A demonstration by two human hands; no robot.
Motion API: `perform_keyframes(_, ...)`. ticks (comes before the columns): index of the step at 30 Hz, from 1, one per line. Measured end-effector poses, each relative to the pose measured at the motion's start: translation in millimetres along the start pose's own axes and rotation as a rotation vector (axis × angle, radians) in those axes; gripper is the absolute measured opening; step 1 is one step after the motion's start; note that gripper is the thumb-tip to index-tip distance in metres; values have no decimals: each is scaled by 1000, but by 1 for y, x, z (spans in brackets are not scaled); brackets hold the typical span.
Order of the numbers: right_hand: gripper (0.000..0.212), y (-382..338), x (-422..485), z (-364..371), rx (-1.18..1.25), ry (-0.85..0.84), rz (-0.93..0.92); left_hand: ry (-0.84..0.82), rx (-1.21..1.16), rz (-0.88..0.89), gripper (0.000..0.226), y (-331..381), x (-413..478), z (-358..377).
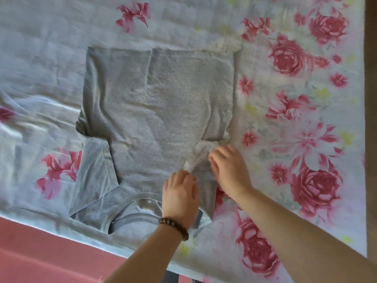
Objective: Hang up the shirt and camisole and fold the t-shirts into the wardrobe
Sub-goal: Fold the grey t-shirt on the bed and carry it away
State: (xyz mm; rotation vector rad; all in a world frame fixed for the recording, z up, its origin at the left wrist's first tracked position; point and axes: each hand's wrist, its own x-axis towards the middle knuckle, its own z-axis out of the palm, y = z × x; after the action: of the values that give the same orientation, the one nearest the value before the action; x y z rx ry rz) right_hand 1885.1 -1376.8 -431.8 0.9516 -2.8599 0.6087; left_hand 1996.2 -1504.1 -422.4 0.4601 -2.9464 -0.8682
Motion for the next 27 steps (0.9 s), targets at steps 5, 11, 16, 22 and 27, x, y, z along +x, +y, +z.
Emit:
perform_keyframes(5,41,-5,-31,36,-121,-182,-44,-285,295,127,70,-3,-15,29)
perform_keyframes(11,65,-5,-47,27,-258,-382,54,-390,392,222,93,-23,-31,31)
perform_keyframes(16,88,1,-55,15,-287,-482,29,-420,380,246,106,-30,-43,25)
perform_keyframes(22,104,2,-51,7,-254,-585,24,-449,378,205,106,-23,-43,19)
perform_keyframes(27,83,4,-28,-14,-73,-483,-8,-307,325,113,79,-2,-42,2)
